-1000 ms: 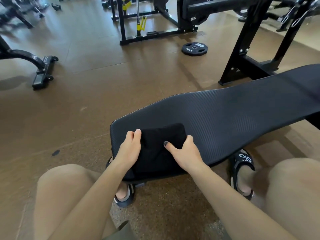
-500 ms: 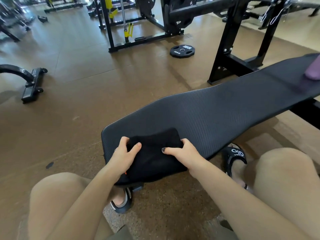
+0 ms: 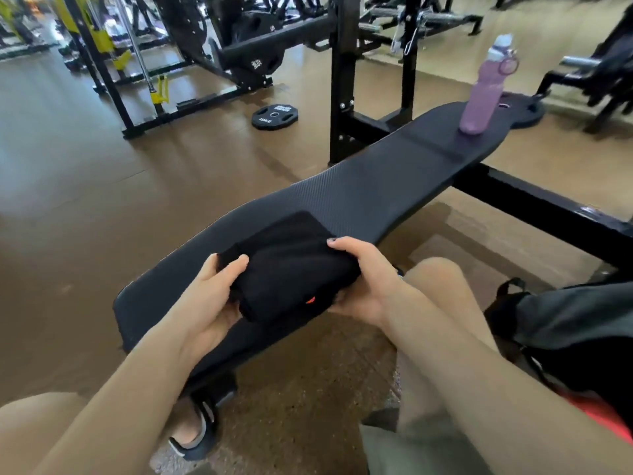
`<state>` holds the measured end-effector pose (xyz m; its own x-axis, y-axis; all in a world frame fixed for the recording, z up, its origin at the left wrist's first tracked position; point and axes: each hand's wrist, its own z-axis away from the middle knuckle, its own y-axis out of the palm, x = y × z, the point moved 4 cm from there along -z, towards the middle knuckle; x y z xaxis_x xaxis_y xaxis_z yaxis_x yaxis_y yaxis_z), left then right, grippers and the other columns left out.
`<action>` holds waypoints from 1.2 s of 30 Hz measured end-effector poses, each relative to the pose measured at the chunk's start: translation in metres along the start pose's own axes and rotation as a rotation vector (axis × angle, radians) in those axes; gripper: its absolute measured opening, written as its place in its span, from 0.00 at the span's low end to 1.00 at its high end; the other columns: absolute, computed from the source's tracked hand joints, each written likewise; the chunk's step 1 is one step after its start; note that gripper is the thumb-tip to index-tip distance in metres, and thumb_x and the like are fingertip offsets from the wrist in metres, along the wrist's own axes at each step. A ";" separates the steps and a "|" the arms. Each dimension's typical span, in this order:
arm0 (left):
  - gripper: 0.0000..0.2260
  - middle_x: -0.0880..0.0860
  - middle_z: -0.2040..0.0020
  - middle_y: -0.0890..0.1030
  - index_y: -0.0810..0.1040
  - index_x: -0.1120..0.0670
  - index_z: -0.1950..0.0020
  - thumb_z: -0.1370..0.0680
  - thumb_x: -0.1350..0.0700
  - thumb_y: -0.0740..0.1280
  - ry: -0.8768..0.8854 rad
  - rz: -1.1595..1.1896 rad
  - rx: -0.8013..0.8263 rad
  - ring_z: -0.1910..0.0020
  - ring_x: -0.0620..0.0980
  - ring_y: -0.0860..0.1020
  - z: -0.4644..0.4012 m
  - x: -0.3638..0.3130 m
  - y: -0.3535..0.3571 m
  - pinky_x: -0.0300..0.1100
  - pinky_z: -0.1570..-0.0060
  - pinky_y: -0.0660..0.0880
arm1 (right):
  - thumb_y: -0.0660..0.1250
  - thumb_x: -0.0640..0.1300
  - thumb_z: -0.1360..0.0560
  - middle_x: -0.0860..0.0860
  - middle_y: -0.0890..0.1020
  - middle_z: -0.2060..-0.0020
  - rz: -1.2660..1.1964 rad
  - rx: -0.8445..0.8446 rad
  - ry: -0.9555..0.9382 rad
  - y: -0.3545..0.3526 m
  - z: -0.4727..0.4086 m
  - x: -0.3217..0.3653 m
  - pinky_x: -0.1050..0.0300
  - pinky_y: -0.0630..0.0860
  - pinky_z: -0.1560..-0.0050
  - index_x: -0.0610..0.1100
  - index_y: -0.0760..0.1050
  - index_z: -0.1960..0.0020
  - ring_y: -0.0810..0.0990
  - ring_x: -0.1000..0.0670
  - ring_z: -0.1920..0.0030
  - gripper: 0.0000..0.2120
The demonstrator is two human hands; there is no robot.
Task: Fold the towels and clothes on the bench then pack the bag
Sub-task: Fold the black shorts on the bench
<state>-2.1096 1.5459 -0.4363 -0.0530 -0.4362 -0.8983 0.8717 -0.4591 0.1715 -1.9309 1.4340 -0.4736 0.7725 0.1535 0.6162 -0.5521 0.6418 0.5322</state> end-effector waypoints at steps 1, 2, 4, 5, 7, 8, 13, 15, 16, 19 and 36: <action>0.11 0.48 0.40 0.85 0.76 0.48 0.34 0.16 0.56 0.64 0.038 0.030 0.016 0.42 0.49 0.84 0.002 -0.006 0.019 0.51 0.45 0.81 | 0.78 0.49 0.32 0.46 0.84 0.42 -0.076 0.022 -0.027 -0.005 0.011 0.007 0.39 0.81 0.45 0.48 0.80 0.36 0.83 0.40 0.41 0.26; 0.12 0.48 0.40 0.84 0.76 0.48 0.33 0.16 0.56 0.64 0.072 0.058 0.038 0.42 0.49 0.84 0.004 -0.011 0.038 0.51 0.46 0.81 | 0.79 0.50 0.31 0.46 0.85 0.42 -0.142 0.039 -0.058 -0.011 0.021 0.014 0.39 0.81 0.45 0.47 0.80 0.35 0.83 0.40 0.41 0.25; 0.12 0.49 0.39 0.84 0.75 0.51 0.32 0.16 0.58 0.63 0.119 0.101 0.101 0.42 0.49 0.84 0.012 -0.017 0.079 0.49 0.48 0.83 | 0.78 0.52 0.28 0.46 0.85 0.42 -0.217 0.079 -0.110 -0.020 0.044 0.030 0.40 0.81 0.42 0.47 0.79 0.34 0.85 0.41 0.43 0.24; 0.12 0.50 0.38 0.83 0.74 0.52 0.32 0.16 0.59 0.63 0.128 0.111 0.134 0.42 0.50 0.84 0.016 -0.016 0.099 0.48 0.49 0.83 | 0.77 0.54 0.27 0.46 0.85 0.42 -0.224 0.091 -0.129 -0.025 0.055 0.038 0.41 0.80 0.41 0.47 0.79 0.33 0.85 0.42 0.43 0.25; 0.12 0.52 0.38 0.83 0.72 0.55 0.32 0.16 0.59 0.63 0.124 0.093 0.197 0.42 0.51 0.84 0.025 -0.011 0.136 0.50 0.48 0.83 | 0.75 0.55 0.25 0.46 0.85 0.42 -0.181 0.089 -0.156 -0.039 0.077 0.054 0.44 0.80 0.39 0.46 0.79 0.33 0.85 0.44 0.43 0.24; 0.13 0.53 0.37 0.82 0.72 0.56 0.31 0.16 0.59 0.64 0.117 0.074 0.223 0.42 0.51 0.84 0.028 -0.008 0.152 0.51 0.46 0.82 | 0.74 0.54 0.25 0.46 0.86 0.43 -0.146 0.081 -0.169 -0.047 0.087 0.062 0.46 0.81 0.41 0.46 0.80 0.34 0.85 0.45 0.44 0.22; 0.19 0.58 0.37 0.81 0.68 0.58 0.29 0.19 0.58 0.68 -0.008 -0.143 0.340 0.46 0.57 0.85 0.042 0.012 0.212 0.55 0.48 0.83 | 0.75 0.42 0.27 0.44 0.87 0.50 -0.033 -0.156 -0.262 -0.114 0.123 0.094 0.46 0.84 0.46 0.41 0.82 0.43 0.87 0.43 0.50 0.14; 0.17 0.58 0.39 0.83 0.75 0.58 0.32 0.20 0.56 0.70 -0.088 -0.297 0.439 0.46 0.57 0.85 0.048 0.021 0.231 0.54 0.47 0.82 | 0.77 0.40 0.31 0.43 0.87 0.47 -0.029 -0.217 -0.319 -0.144 0.132 0.099 0.44 0.84 0.46 0.40 0.81 0.38 0.86 0.41 0.48 0.21; 0.15 0.57 0.41 0.84 0.79 0.57 0.35 0.20 0.54 0.70 -0.111 -0.394 0.484 0.46 0.56 0.85 0.051 0.025 0.240 0.53 0.45 0.82 | 0.76 0.40 0.32 0.43 0.86 0.46 -0.025 -0.232 -0.345 -0.158 0.138 0.102 0.45 0.84 0.47 0.39 0.80 0.36 0.86 0.41 0.47 0.24; 0.13 0.52 0.45 0.87 0.83 0.52 0.39 0.22 0.51 0.72 -0.142 -0.669 0.609 0.46 0.49 0.85 0.055 0.035 0.267 0.50 0.39 0.78 | 0.72 0.38 0.28 0.43 0.86 0.46 -0.028 -0.238 -0.357 -0.194 0.160 0.102 0.50 0.84 0.55 0.39 0.80 0.36 0.87 0.43 0.49 0.20; 0.37 0.44 0.25 0.67 0.55 0.49 0.18 0.21 0.41 0.68 -0.226 -1.594 1.237 0.25 0.51 0.66 0.079 0.155 0.336 0.41 0.32 0.65 | 0.71 0.27 0.30 0.55 0.87 0.51 0.421 -0.511 -0.142 -0.309 0.261 -0.001 0.52 0.80 0.48 0.56 0.77 0.41 0.86 0.53 0.50 0.28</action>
<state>-1.8631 1.2627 -0.4853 -0.4160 0.7847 -0.4596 -0.7303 -0.5894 -0.3453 -1.8433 1.0391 -0.4875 0.4557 0.3909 0.7997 -0.5524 0.8287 -0.0902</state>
